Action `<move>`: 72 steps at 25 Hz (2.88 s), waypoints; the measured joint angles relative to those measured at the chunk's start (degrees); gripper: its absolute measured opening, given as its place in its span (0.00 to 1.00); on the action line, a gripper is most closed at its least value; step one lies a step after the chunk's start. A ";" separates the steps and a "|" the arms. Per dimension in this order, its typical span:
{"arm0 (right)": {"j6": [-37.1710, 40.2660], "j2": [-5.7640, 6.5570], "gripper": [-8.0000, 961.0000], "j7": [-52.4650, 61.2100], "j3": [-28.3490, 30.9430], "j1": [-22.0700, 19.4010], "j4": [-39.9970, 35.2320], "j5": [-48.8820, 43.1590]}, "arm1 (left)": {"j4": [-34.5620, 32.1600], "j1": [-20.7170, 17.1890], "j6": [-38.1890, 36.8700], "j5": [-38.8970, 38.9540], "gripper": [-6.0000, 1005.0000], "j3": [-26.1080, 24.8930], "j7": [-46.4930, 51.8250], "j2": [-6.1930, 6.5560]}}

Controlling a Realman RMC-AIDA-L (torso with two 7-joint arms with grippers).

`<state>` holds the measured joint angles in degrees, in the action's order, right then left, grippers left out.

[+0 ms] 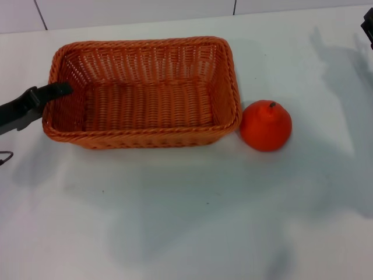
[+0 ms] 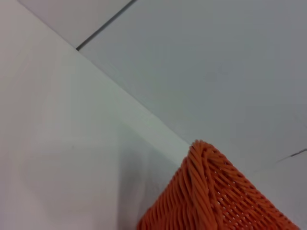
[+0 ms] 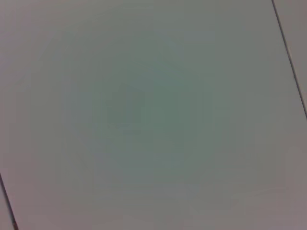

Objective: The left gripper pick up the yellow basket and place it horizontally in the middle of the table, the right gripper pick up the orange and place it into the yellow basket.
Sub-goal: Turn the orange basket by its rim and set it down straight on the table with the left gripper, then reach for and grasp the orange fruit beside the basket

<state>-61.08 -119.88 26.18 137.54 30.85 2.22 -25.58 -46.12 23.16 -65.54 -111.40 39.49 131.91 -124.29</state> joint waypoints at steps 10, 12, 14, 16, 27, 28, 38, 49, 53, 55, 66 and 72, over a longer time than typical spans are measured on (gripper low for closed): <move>0.62 0.08 0.98 -0.05 0.00 -0.05 0.25 0.01 | -1.23 -1.78 -7.05 0.81 0.58 -0.38 -0.02 0.23; 0.72 0.09 0.98 -0.07 0.00 -0.02 0.33 0.00 | -1.52 -2.04 -7.88 0.84 0.58 -0.38 -0.03 0.23; 0.72 0.09 0.98 -0.08 -0.02 0.06 0.38 0.01 | -1.72 -2.36 -8.30 0.87 0.58 -0.39 -0.07 0.22; 0.70 0.09 0.98 -0.08 -0.09 0.16 0.45 0.00 | -1.91 -2.66 -8.46 0.90 0.58 -0.40 -0.23 0.23; 0.58 0.56 0.98 6.04 -9.63 -0.47 3.79 -0.42 | -1.98 -4.14 -11.72 8.90 0.58 -13.77 -17.44 0.46; 0.61 0.73 0.98 7.65 -11.61 -0.74 4.65 -0.44 | -1.41 -4.14 -12.07 10.84 0.58 -14.65 -20.92 0.45; -1.54 7.28 0.98 32.67 -26.65 -3.77 16.02 -13.01 | 16.77 -3.45 -19.46 36.48 0.57 -15.86 -68.62 0.20; -15.48 20.04 0.98 75.84 -24.10 -2.54 41.42 -64.01 | 34.38 -1.91 -24.73 46.85 0.57 -16.00 -99.68 0.19; -24.53 19.98 0.98 82.16 -17.96 -1.07 51.10 -79.70 | 35.36 -1.81 -23.79 46.91 0.57 -16.03 -99.84 0.29; -29.13 19.82 0.98 84.15 -15.92 -0.08 54.60 -84.74 | 35.58 -1.81 -23.39 46.93 0.57 -16.04 -99.75 0.34; -37.68 13.99 0.98 93.25 -17.74 7.08 64.44 -107.30 | 35.79 -2.01 -22.27 47.00 0.57 -16.85 -97.62 0.37; -35.78 7.89 0.98 93.34 -19.61 10.26 62.11 -117.27 | 35.87 -2.15 -22.12 47.00 0.57 -16.85 -97.39 0.36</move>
<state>-96.86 -111.99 119.52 117.94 41.11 64.33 -142.85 -10.25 21.01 -87.66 -64.41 22.64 34.52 -123.93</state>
